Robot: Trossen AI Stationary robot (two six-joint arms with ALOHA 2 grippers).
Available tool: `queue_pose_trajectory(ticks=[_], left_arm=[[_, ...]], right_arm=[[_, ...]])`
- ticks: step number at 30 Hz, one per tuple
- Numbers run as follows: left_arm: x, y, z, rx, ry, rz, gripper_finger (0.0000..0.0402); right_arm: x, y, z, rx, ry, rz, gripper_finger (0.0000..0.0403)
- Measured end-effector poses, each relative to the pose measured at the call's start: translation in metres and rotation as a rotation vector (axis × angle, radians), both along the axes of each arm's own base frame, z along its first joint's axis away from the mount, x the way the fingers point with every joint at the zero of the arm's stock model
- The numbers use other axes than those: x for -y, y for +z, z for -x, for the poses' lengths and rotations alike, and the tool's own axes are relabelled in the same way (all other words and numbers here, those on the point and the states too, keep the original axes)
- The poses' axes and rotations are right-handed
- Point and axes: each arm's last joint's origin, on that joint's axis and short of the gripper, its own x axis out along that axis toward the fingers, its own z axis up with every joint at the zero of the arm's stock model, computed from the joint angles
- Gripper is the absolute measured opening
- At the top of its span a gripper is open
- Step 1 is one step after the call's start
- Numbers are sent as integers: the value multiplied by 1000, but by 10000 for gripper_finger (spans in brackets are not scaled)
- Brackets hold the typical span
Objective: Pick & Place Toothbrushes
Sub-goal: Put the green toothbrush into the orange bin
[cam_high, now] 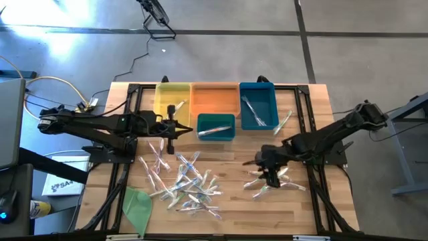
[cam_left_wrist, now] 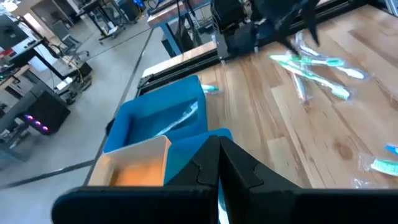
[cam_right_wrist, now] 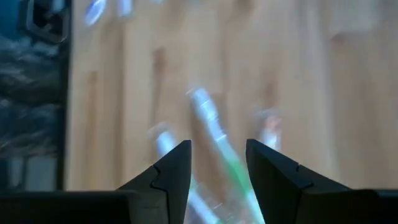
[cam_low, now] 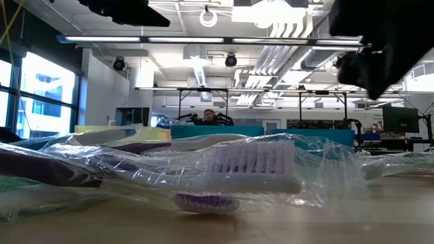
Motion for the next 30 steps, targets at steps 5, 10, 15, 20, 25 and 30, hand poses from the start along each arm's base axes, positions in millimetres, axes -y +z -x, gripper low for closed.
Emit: queue_pose_trajectory(ticks=[5,10,15,20,25,30], left_arm=[[0,0,0,1,1,0,0],[0,0,0,1,1,-1,0],[0,0,0,1,1,-1,0],[0,0,0,-6,1,-1,0],[0,-1,1,-17,6,-2,0],[0,-1,1,-16,9,-3,0]], right_arm=[[-16,-2,10,-48,48,-6,146],[-22,-12,23,-149,46,131,146],[-21,-21,24,-206,15,199,146],[-23,-32,20,-255,16,225,146],[-26,-46,15,-307,20,253,146],[-27,-55,11,-310,3,292,146]])
